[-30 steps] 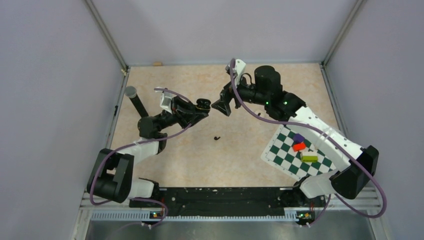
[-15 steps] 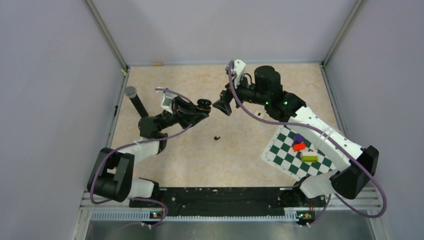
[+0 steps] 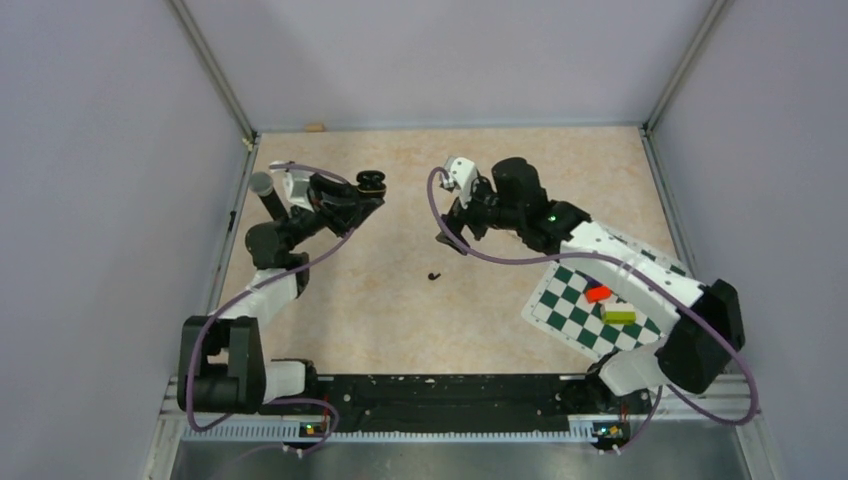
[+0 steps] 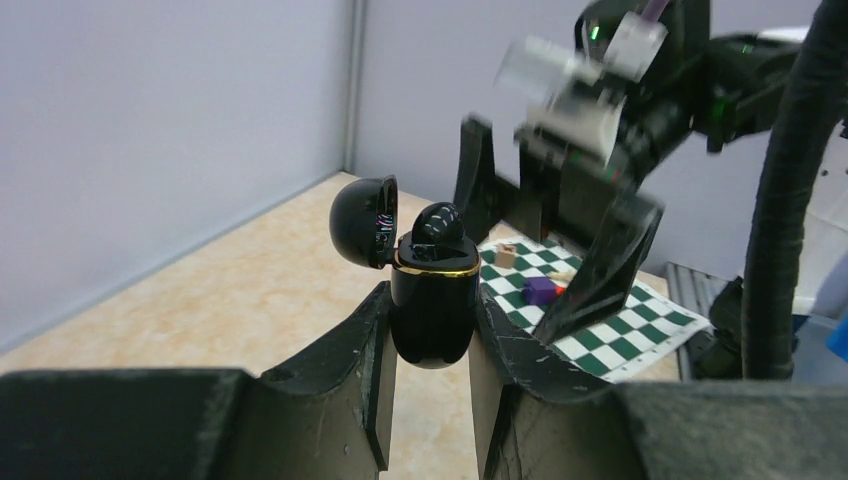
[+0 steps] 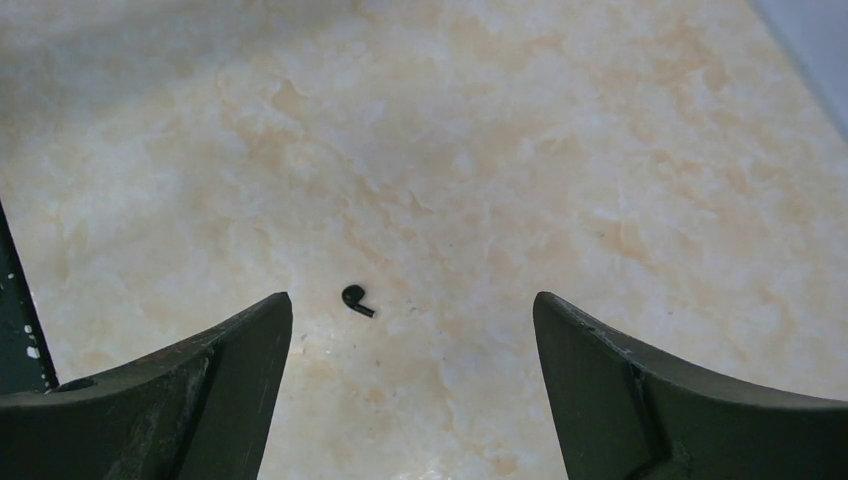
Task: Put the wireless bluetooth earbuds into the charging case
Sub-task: Adjust the left earbud at the center of the board.
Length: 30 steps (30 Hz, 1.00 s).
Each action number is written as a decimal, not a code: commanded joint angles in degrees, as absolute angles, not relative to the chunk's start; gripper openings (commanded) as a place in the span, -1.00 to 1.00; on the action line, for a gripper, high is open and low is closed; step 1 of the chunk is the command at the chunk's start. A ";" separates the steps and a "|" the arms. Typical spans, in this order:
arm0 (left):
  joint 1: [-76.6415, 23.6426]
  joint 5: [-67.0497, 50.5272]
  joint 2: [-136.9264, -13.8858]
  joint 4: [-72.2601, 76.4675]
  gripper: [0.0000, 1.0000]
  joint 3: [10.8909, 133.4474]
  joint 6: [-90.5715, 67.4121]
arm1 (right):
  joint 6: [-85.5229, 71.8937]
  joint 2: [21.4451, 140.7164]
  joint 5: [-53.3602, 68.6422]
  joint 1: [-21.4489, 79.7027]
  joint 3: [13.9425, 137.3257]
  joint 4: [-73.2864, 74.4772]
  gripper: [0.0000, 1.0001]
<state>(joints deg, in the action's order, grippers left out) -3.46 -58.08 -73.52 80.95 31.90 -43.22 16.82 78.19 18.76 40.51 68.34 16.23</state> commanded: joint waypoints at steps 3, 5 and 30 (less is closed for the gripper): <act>3.73 -61.16 -66.59 69.82 -1.00 38.56 -44.03 | 13.07 91.78 18.20 40.89 71.58 14.40 0.65; 3.84 -60.68 -64.90 65.03 -1.00 38.68 -40.71 | 11.49 96.75 16.28 40.92 74.62 15.70 0.57; 3.87 -59.24 -66.01 69.17 -1.00 37.12 -43.47 | 14.80 113.81 5.91 45.27 80.05 22.69 0.43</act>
